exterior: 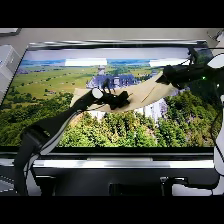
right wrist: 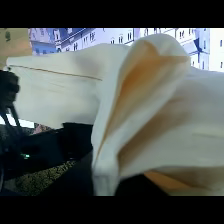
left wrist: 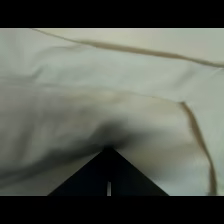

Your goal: Fold the clothes and pants, and hang the long-sleeved shirts on hangers.

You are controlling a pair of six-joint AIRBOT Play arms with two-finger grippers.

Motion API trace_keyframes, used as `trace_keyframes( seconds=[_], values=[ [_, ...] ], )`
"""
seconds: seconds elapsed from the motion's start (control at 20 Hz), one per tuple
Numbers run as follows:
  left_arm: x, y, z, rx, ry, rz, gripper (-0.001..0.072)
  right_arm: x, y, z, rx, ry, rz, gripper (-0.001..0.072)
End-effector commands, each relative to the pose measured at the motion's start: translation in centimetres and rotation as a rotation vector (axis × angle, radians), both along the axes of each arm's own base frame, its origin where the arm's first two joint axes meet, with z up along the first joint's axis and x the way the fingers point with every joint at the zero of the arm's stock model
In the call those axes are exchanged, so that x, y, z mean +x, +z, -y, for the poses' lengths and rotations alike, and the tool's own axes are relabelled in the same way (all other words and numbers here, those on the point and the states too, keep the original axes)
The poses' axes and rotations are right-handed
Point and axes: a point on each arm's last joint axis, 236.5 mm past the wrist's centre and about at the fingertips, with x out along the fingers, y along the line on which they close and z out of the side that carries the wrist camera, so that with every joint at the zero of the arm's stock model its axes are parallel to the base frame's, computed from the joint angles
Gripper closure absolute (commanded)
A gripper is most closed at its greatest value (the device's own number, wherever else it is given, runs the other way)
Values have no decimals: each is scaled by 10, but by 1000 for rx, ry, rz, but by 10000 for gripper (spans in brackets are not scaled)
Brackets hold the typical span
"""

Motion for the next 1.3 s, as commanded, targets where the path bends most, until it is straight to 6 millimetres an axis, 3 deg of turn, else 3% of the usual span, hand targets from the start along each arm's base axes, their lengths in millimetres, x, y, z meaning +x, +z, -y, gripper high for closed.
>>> trace_keyframes(
  seconds=[0.0, 0.15, 0.3, 0.4, 0.5, 0.65, 0.8, 0.9, 1.05, 1.25],
  values=[
    [-23, 5, 62, -100, -33, -21, 695, -23, 27, -7, 17, -1, -10, 680],
    [-17, 24, 68, -127, -65, 17, 694, -34, 28, -28, 7, 59, -24, 680],
    [-25, 24, 28, -90, -182, -87, 695, -30, 30, -51, -1, 80, 11, 680],
    [-28, 20, -27, 34, -278, -117, 695, -24, 35, -67, 11, 77, 45, 680],
    [-8, 31, -102, 225, -286, -57, 695, -18, 40, -86, 21, 80, 86, 680],
    [34, 87, -211, 363, -159, 58, 694, -13, 42, -116, 43, 89, 116, 680],
    [47, 138, -288, 366, -34, 103, 693, -9, 29, -155, 68, 108, 114, 680],
    [49, 160, -326, 371, 32, 119, 693, -6, 12, -183, 89, 120, 94, 680],
    [46, 172, -359, 380, 76, 115, 693, -1, -3, -224, 142, 148, 83, 680],
    [42, 169, -372, 394, 59, 109, 693, 14, -11, -274, 179, 189, 94, 680]
  ],
)
